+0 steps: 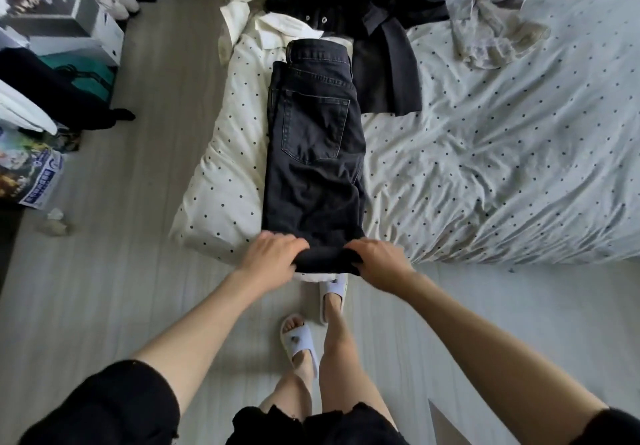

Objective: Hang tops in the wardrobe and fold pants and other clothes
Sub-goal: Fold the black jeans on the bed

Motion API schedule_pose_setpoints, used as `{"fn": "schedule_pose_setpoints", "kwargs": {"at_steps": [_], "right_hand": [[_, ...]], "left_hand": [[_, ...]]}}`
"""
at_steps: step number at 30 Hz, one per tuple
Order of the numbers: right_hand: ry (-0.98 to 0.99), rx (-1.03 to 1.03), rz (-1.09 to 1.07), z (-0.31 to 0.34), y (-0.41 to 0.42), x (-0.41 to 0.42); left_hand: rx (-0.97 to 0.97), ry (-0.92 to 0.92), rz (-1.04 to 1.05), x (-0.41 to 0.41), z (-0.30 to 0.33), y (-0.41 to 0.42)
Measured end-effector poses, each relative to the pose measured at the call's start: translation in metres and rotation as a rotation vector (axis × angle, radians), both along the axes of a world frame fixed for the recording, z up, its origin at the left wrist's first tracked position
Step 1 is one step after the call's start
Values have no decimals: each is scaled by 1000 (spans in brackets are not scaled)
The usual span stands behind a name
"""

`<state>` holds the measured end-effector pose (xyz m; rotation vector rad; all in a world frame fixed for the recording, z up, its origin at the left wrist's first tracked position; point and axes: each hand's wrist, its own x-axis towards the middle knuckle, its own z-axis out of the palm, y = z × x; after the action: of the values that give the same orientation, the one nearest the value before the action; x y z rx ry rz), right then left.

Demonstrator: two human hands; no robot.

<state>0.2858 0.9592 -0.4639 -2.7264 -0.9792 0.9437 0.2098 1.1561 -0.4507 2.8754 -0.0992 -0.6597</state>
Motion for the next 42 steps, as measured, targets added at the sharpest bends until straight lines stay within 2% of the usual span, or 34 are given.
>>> {"fn": "schedule_pose_setpoints", "kwargs": {"at_steps": [2,4,6,7,8,10,12,14,16,19,22,28,30,34,37,40,42], "right_hand": [[-30,36,-67,4,7,30],[-30,106,-202,3,18,59],[-45,194,-323,-4,33,89],[-73,227,-363,-18,45,108],[-125,243,-399,-19,51,108],[-249,263,-463,-38,63,116],[-359,281,-370,-53,62,98],[-440,314,-113,-67,54,69],[-430,240,88,-82,43,54],[-352,-29,138,-101,39,53],[-357,-187,191,-114,46,64],[-362,-145,243,-110,50,81],[-230,-70,269,-100,52,95],[105,6,214,-58,56,141],[236,61,155,-22,64,178],[479,21,118,6,74,210],[580,15,64,18,79,234]], "left_hand": [[66,-139,83,19,9,6],[124,-361,170,33,11,9],[114,-543,139,43,-1,7],[114,-498,79,52,-18,7],[112,-372,32,46,-23,2],[231,-32,-4,53,-57,2],[350,108,-3,62,-83,5],[420,103,-5,76,-98,10],[411,79,12,89,-106,12],[402,-13,-31,88,-112,12],[395,-136,-40,78,-116,12],[317,-218,-14,84,-107,16],[178,-189,28,96,-92,24],[-74,120,250,139,-49,43],[-95,305,249,186,-9,60],[-154,525,274,222,19,72],[-183,514,312,238,29,78]]}}
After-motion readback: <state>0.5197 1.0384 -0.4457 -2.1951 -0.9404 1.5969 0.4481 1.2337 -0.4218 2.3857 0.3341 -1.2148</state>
